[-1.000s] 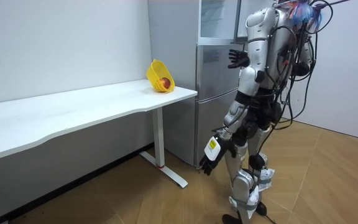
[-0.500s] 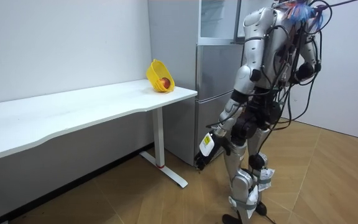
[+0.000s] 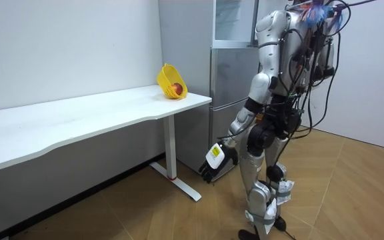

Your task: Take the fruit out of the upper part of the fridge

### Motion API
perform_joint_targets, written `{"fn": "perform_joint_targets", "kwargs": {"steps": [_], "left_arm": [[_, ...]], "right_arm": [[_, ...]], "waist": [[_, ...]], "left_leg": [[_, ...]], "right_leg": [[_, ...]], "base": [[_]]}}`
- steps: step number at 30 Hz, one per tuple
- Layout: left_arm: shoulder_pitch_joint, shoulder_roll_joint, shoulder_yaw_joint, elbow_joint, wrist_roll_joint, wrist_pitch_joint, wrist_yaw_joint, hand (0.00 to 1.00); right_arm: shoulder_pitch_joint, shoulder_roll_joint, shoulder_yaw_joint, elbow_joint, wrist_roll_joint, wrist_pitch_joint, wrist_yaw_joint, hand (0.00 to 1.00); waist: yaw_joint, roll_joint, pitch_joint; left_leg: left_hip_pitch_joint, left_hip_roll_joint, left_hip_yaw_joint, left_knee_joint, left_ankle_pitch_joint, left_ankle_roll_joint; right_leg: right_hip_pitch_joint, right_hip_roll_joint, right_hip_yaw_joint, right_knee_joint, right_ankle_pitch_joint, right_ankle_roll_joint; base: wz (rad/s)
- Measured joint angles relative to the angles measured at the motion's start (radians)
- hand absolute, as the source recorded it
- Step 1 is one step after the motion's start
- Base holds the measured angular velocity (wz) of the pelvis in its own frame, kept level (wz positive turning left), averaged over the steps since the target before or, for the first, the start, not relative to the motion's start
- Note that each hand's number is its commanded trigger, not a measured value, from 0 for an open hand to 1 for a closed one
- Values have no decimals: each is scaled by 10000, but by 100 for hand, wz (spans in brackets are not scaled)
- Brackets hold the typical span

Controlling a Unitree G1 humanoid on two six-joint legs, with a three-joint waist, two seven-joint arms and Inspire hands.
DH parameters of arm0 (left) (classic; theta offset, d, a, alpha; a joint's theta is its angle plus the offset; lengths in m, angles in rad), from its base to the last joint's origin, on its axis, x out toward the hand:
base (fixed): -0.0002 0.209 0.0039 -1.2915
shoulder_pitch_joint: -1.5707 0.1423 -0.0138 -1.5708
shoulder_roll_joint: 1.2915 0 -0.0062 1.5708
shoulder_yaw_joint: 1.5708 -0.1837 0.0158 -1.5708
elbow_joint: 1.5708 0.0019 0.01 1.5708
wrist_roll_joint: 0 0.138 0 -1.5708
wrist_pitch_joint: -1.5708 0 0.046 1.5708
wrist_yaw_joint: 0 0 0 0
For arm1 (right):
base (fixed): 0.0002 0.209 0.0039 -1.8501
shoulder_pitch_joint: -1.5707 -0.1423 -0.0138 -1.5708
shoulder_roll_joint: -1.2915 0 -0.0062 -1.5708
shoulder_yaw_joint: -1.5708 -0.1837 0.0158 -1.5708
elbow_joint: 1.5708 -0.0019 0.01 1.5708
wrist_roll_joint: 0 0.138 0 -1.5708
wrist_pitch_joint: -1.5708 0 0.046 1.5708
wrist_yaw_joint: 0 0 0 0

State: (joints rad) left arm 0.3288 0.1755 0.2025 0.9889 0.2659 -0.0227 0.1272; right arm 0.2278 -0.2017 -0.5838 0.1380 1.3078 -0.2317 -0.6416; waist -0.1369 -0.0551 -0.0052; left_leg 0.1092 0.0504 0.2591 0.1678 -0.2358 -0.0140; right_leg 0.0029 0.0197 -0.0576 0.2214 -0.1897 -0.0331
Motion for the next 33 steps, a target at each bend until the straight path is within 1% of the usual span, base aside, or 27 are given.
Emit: {"fn": "perform_joint_targets", "kwargs": {"steps": [2, 4, 7, 9, 10, 12, 14, 18, 20, 24, 28, 30, 31, 33], "left_arm": [[12, 6, 123, -168, 14, 15, -4, 0], [-21, -2, 139, -178, 116, 20, -36, 0], [-41, -11, 305, -179, 124, 22, -76, 0], [-40, -11, 349, -180, 132, 24, -101, 0], [-48, -32, 401, -181, 122, 24, -113, 0], [-35, -75, 552, -183, 116, 27, -113, 0], [-24, -80, 661, -178, 102, 27, -126, 0], [-21, -79, 680, -174, 97, -2, -263, 0], [2, -78, 679, -174, 106, -27, -310, 0], [116, -79, 674, -172, 125, -50, -304, 0], [278, -91, 674, -96, 125, 10, -340, 0], [272, -122, 663, 9, 126, 29, -359, 0], [259, -127, 651, 127, 124, 29, -359, 0], [258, -124, 520, 210, 133, 122, -355, 0]], "right_arm": [[-90, -1, -498, 1, 591, 6, -42, 0], [-297, -5, -791, -1, 818, 8, -109, 0], [-733, -19, -1138, -273, 840, 13, -99, 0], [-883, -152, -1230, -523, 904, 14, -89, 0], [-932, -286, -1354, -671, 968, 22, -59, 0], [-1011, -418, -1499, -897, 992, 16, 156, 0], [-1056, -481, -1513, -1253, 992, 16, 461, 0], [-1125, -623, -1516, -2055, 1034, 17, 599, 0], [-1187, -821, -1516, -2478, 1042, 16, 843, 0], [-1336, -986, -1513, -2936, 994, 15, 1338, 0], [-1415, -986, -1482, -2952, 1001, 62, 1956, 0], [-1419, -987, -1365, -3014, 997, 55, 2259, 0], [-1419, -986, -1188, -3078, 998, 55, 2510, 0], [-1501, -980, -761, -3102, 498, 61, 2904, 0]], "waist": [[-20, -78, 1], [-24, -108, 0], [-223, -121, -8], [-228, -122, -9], [-232, -109, -14], [-213, -102, -12], [-217, -111, -10], [-225, -112, -14], [-206, -137, -10], [-212, -147, -8], [-148, -127, -10], [24, -107, 1], [49, -109, 3], [65, -95, 10]], "left_leg": [[7, 1, 1, 1, 0, -1], [-4, -8, 14, 1, 1, 0], [-116, -15, 15, 0, 3, 3], [-117, -24, 12, -1, 4, 4], [-119, -32, 11, 0, 4, 5], [-121, -36, 13, 4, 4, 5], [-132, -33, 12, 1, 4, 5], [-109, -33, 13, 0, 5, 4], [-101, -30, 14, 1, 5, 4], [-93, -31, 16, 4, 4, 4], [-97, -32, -27, 22, 4, 4], [-103, -30, -56, 25, 4, 4], [-114, -37, -152, 43, 4, 4], [-138, -40, -235, 129, 4, 5]], "right_leg": [[-19, 6, 0, 4, -14, 0], [-56, 0, 15, 11, -15, 2], [-122, 2, 30, 9, -18, 8], [-173, 10, 29, 23, -17, 9], [-173, 9, 20, 15, -18, 11], [-176, 9, 31, 12, -21, 17], [-187, 10, 28, 5, -22, 16], [-162, 13, 33, 62, -22, 15], [-156, 12, 27, 15, -22, 15], [-161, -1, 59, 43, -24, 15], [-138, -17, 17, 64, -27, 18], [-161, -8, 53, 107, -26, 14], [-169, -16, 19, 148, -38, 2], [-157, -41, -65, 141, -41, 1]], "base": [[0], [-2], [1], [0], [0], [0], [0], [0], [0], [0], [1], [-6], [6], [13]]}}
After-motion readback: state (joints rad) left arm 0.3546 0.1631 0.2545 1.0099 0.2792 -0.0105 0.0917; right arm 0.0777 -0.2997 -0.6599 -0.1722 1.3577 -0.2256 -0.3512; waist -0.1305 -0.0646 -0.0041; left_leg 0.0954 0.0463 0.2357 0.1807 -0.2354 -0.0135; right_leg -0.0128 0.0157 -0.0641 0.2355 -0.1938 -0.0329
